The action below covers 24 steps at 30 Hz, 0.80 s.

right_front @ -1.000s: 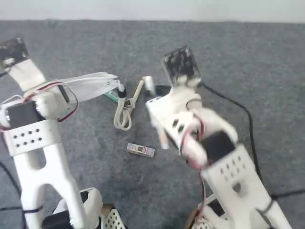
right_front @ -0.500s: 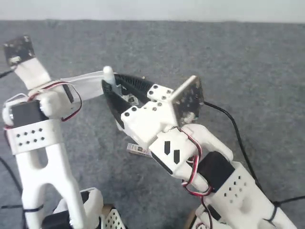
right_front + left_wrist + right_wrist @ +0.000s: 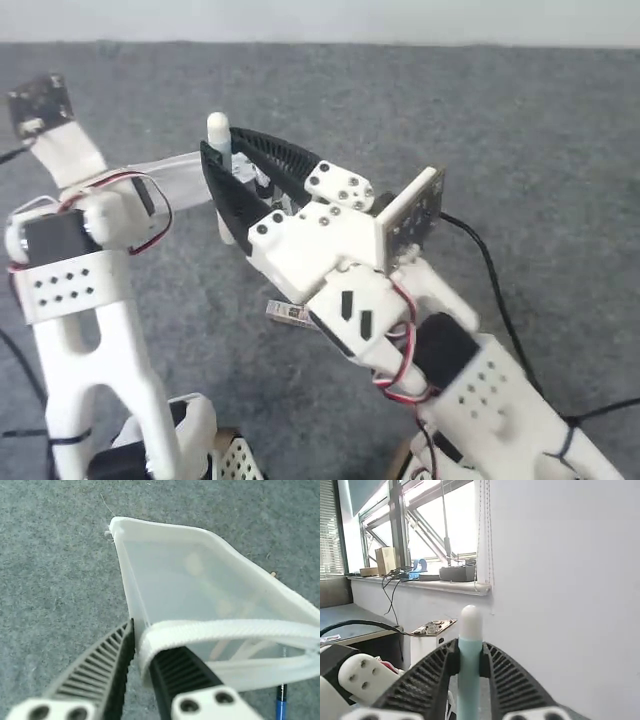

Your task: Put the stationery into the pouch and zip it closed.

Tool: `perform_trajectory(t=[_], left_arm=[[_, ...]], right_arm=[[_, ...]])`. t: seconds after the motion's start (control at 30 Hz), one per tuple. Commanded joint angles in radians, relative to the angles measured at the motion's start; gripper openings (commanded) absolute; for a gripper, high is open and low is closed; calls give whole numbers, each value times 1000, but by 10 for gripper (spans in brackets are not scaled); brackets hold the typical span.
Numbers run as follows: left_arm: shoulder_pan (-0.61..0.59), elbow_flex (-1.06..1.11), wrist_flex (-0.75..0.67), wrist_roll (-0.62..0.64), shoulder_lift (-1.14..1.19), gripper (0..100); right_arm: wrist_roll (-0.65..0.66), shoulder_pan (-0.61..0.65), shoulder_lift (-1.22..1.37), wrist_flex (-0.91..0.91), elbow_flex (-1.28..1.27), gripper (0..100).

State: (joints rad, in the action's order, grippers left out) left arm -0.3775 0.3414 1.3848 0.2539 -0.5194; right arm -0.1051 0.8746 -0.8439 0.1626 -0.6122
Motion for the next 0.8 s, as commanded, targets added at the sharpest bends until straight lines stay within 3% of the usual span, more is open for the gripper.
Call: perform_trajectory(t=[0.0, 0.17, 0.5, 0.77], left_arm=[[11, -65, 5, 6, -3, 10], [11, -65, 3, 6, -3, 10], [11, -51, -3, 8, -3, 10], [11, -48, -3, 8, -3, 10]], right_arm=[[-9, 8, 25, -211, -75, 6], [-3, 2, 58, -550, -212, 6], [-8, -10, 202, -734, -239, 6], [-3, -62, 435, -1035, -238, 6]])
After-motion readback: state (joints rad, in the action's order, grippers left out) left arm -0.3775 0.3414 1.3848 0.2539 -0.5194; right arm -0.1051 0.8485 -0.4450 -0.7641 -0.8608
